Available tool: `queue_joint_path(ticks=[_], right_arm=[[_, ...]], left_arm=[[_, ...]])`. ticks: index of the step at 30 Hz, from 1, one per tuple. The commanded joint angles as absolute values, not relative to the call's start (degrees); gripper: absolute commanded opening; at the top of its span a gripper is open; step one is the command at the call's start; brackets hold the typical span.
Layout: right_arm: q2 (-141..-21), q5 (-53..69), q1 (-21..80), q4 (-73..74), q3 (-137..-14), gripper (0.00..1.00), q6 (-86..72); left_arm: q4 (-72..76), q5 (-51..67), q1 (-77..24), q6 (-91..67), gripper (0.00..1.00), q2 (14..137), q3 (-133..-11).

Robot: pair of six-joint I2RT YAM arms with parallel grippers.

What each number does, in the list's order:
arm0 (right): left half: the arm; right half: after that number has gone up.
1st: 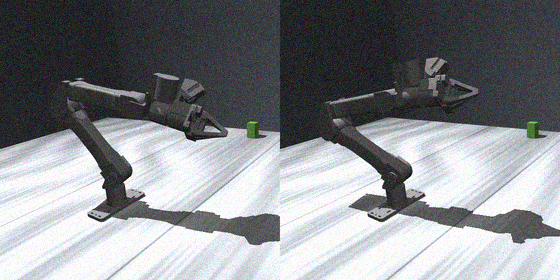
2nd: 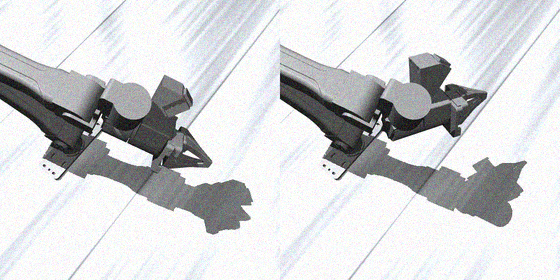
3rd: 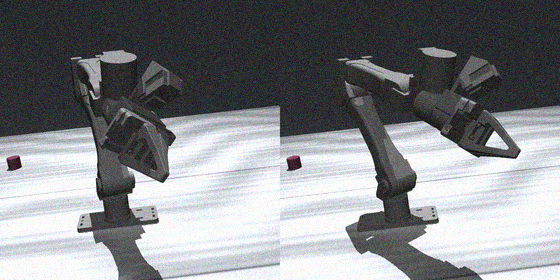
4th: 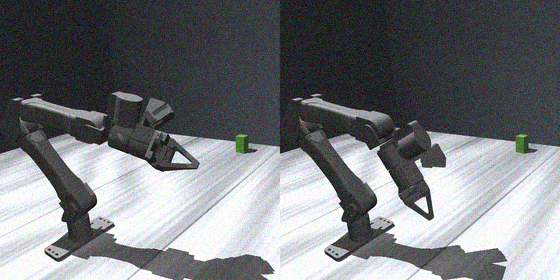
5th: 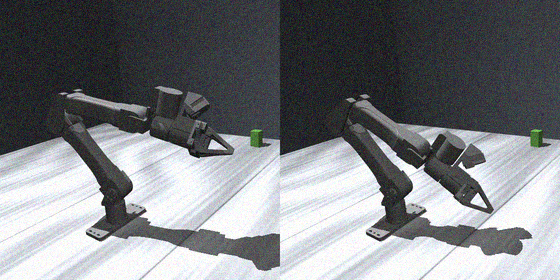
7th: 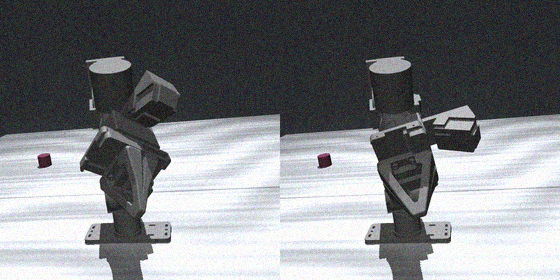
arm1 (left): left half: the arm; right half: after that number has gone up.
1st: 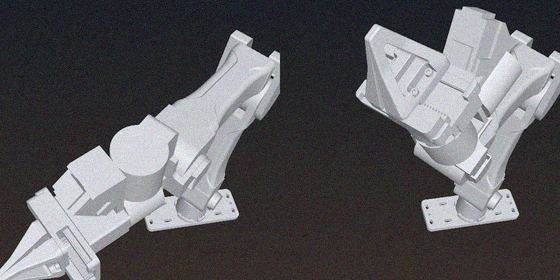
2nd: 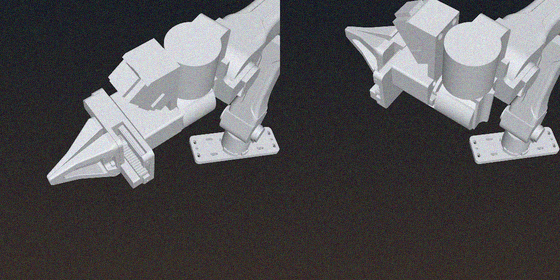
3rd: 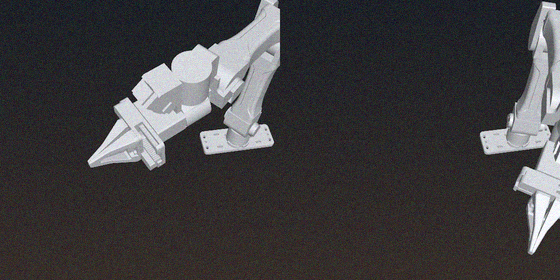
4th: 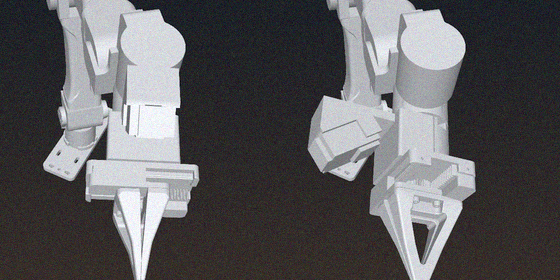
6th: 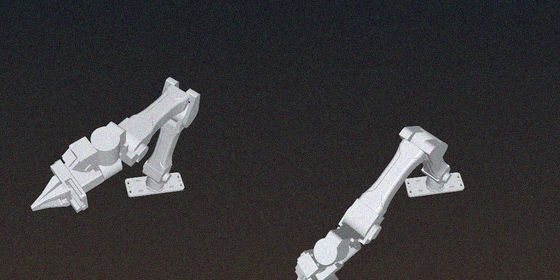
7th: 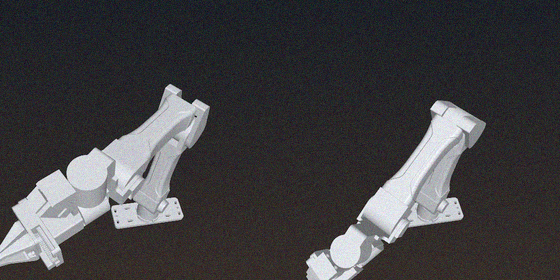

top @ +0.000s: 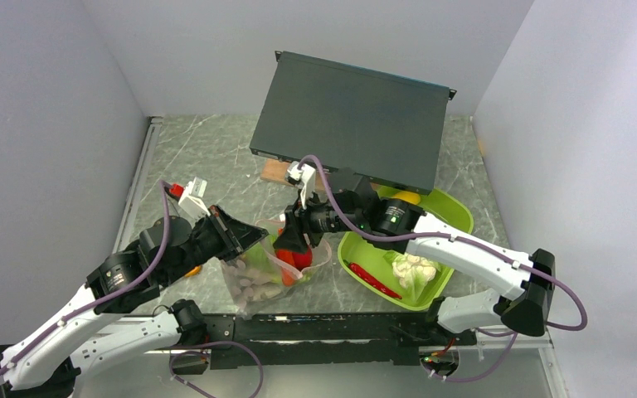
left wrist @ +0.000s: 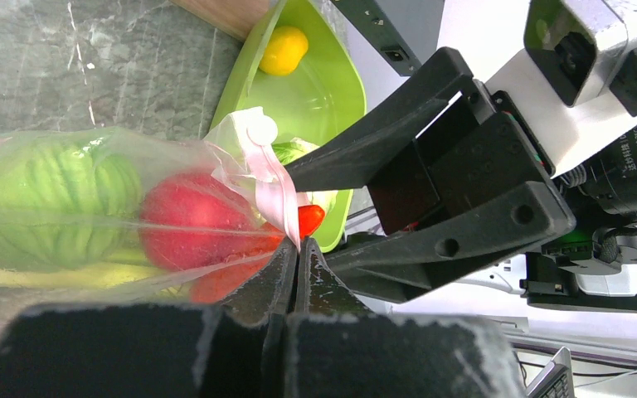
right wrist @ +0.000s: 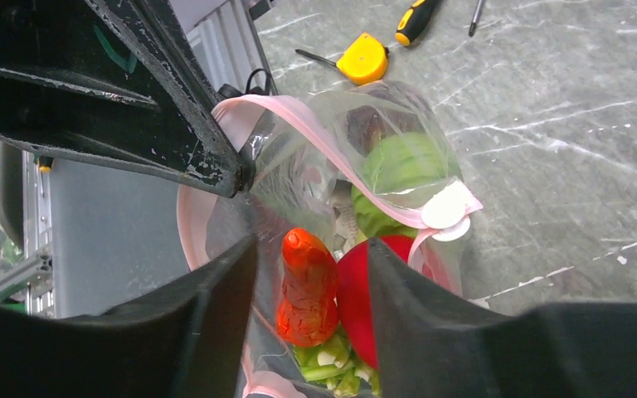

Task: Place the food in the zip-top bag and seal the zipper
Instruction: Place the fake vegetable in the zipper food storage bag.

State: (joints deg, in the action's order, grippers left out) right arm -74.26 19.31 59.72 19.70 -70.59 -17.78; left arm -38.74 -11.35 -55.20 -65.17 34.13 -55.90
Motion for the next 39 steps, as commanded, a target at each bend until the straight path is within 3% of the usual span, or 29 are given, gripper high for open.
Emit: queue_joint_path(ticks=[1, 5, 8, 15, 23, 31, 39], right_arm=[[-74.14, 21.79, 59.45, 18.00, -72.74, 0.37, -16.96], [-70.77, 21.69, 59.46, 10.36, -67.83, 0.09, -17.10], [-65.56, 21.05, 59.57, -2.06, -58.96, 0.00, -18.87], [-60.35, 12.79, 63.19, -31.75, -42.22, 0.00, -21.01], [-66.41, -5.76, 73.12, -53.07, -34.02, 0.00, -14.62], [-71.68, -16.74, 77.83, -60.28, -29.57, 0.01, -4.28], [-77.11, -20.66, 81.30, -63.04, -29.16, 0.12, -1.61]], left_arm=[[-35.36, -10.79, -55.02, -64.35, 0.00, 33.59, -56.98], [-35.49, -11.16, -55.03, -64.36, 0.00, 33.55, -57.33], [-35.23, -11.46, -55.02, -64.41, 0.00, 33.43, -57.28], [-35.03, -11.87, -55.02, -64.56, 0.00, 33.76, -57.56], [-34.58, -11.86, -55.02, -65.14, 0.00, 33.68, -57.40], [-34.48, -11.78, -55.05, -65.36, 0.00, 33.42, -57.24], [-34.33, -12.21, -55.02, -64.89, 0.00, 33.93, -57.39]])
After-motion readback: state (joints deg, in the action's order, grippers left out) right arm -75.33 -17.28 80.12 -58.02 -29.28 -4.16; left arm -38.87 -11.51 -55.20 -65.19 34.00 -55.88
